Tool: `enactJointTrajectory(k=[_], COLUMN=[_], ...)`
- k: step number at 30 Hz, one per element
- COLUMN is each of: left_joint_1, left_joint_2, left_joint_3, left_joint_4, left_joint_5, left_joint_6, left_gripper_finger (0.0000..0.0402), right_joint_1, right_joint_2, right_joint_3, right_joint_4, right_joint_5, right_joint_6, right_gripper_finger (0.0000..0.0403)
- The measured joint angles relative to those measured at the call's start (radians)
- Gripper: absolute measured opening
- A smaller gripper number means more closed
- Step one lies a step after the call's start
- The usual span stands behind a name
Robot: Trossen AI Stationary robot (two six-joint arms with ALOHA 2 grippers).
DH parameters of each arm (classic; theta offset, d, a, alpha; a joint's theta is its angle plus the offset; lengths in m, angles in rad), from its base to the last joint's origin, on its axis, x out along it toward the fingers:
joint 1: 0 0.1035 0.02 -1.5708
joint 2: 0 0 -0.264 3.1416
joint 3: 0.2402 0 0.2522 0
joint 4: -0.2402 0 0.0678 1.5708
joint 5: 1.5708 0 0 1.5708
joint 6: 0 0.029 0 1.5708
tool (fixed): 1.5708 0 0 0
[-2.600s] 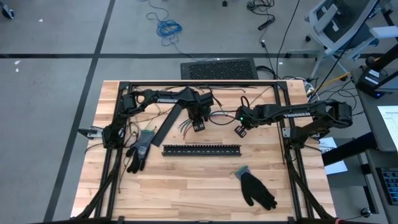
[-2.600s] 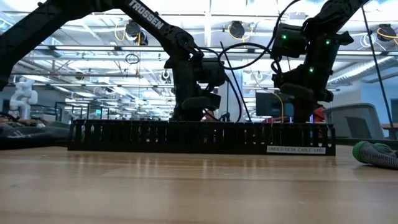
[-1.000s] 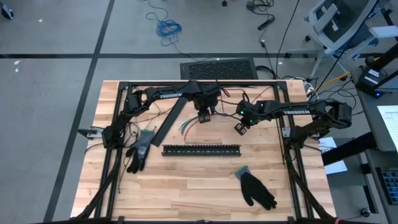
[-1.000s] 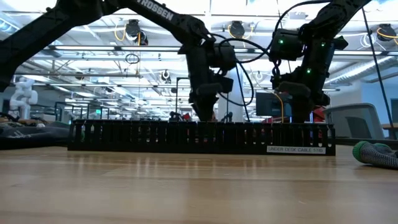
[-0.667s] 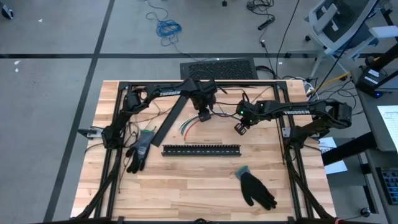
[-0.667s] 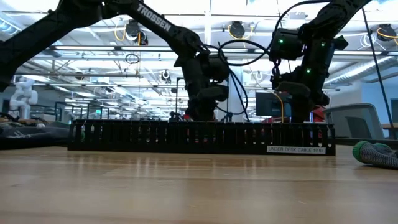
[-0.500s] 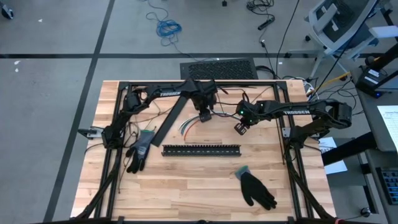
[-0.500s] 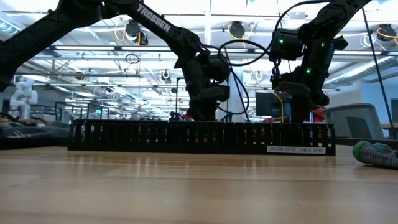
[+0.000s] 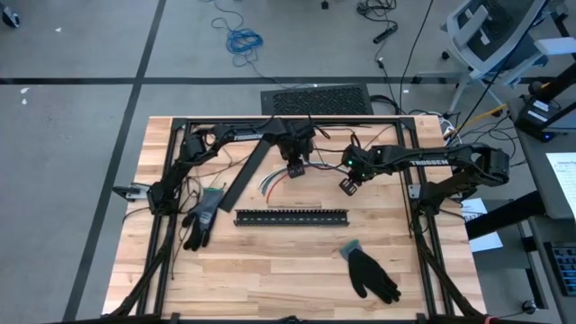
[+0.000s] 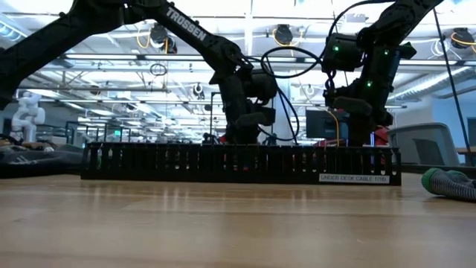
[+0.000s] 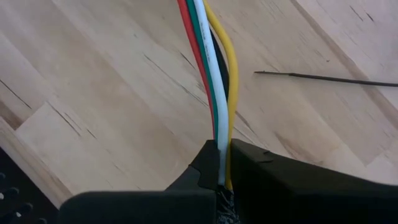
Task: Ziptie cables
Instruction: Put the ziptied cable wires into the cable duct
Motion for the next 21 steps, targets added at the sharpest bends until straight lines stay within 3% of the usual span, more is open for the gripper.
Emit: enactJointTrajectory(k=[10,18,19,21], left_joint_1=[0.0,-0.026,-0.042,-0.072], left_joint_2=[0.0,-0.008,-0.002,0.013], left_joint_3=[0.025,0.055,0.055,0.055], left_joint_4=[-0.073,-0.041,-0.034,-0.011], left_joint_5=[0.046,0.088,0.082,-0.024], left_joint_6=[-0.016,-0.034,-0.023,0.008], left_gripper_finger=[0.016,0.016,0.016,0.016], right_joint_1=[0.0,0.0,0.0,0.0], right_joint_2=[0.0,0.0,0.0,0.0], right_joint_3=[0.0,0.0,0.0,0.0], right_joint_4=[0.009,0.019,0.019,0.019], right_joint_5=[0.0,0.001,0.0,0.001], right_joint_6=[0.001,0.001,0.001,0.001], right_gripper_finger=[0.0,0.0,0.0,0.0])
